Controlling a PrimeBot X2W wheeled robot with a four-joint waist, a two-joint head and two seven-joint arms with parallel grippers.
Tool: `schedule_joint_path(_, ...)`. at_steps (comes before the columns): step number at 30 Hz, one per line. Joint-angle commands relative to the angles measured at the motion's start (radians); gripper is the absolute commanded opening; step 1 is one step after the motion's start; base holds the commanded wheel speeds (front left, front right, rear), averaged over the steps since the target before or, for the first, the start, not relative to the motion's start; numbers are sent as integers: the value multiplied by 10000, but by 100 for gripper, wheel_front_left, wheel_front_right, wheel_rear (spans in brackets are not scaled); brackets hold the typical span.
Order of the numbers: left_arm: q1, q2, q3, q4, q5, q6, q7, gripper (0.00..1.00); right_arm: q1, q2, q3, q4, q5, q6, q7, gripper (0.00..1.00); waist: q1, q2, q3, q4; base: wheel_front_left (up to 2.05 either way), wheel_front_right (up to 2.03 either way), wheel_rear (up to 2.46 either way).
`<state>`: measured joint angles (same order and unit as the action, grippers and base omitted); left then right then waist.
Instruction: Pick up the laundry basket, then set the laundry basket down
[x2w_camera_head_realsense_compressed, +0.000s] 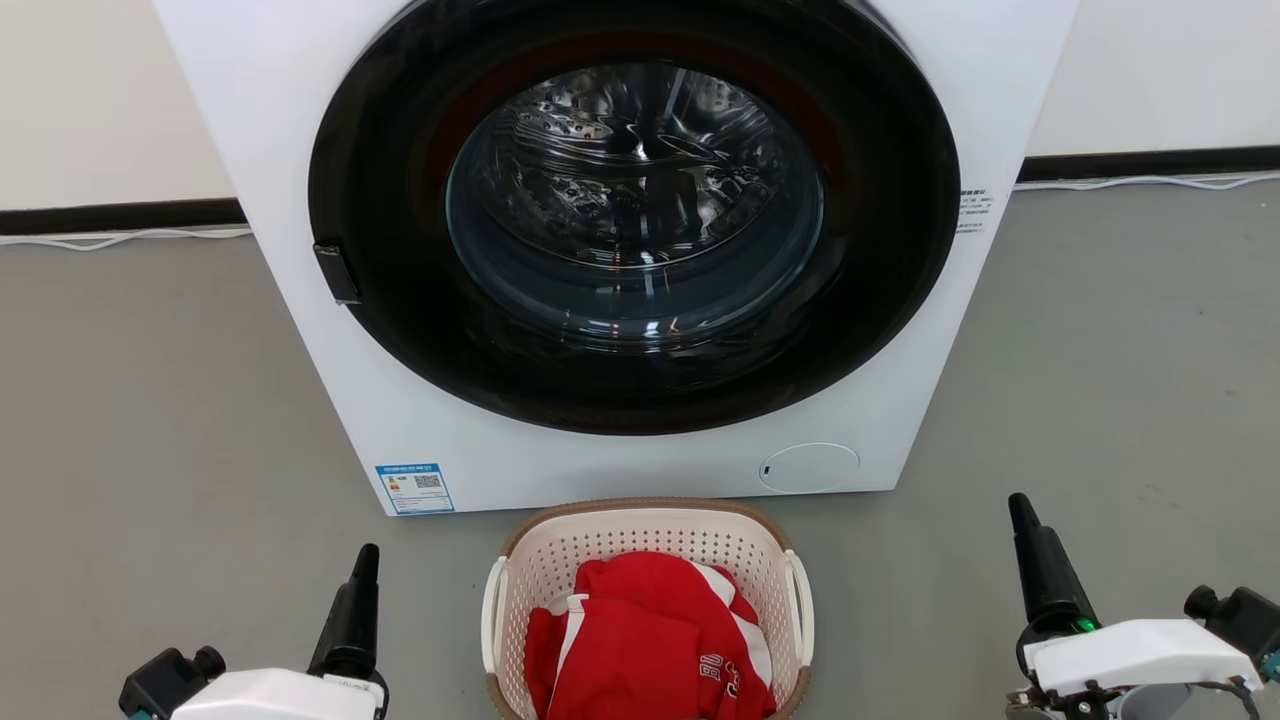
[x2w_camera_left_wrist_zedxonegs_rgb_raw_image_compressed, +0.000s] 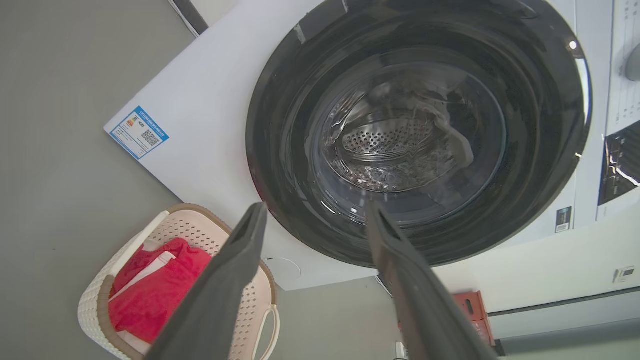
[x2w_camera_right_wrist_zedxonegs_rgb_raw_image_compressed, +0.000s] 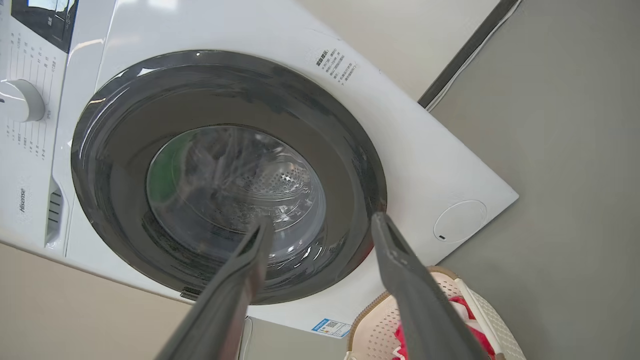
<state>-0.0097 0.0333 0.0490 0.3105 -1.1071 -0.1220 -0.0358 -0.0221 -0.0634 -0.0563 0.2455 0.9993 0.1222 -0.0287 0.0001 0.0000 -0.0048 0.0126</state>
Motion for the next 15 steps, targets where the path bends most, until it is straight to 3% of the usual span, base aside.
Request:
schedule_joint_path(1,-289,98,130,-256,422,-42,-124,100,-305,-172,166,-233,-485,40,-195,100,-1,0,-4,5,0,0,0)
schedule_joint_path(15,-279,111,189,-276,2131,-50,-505,100,-342,-338,357,-136,-2141,48,-576,100,-1,0,-29,55,0,0,0)
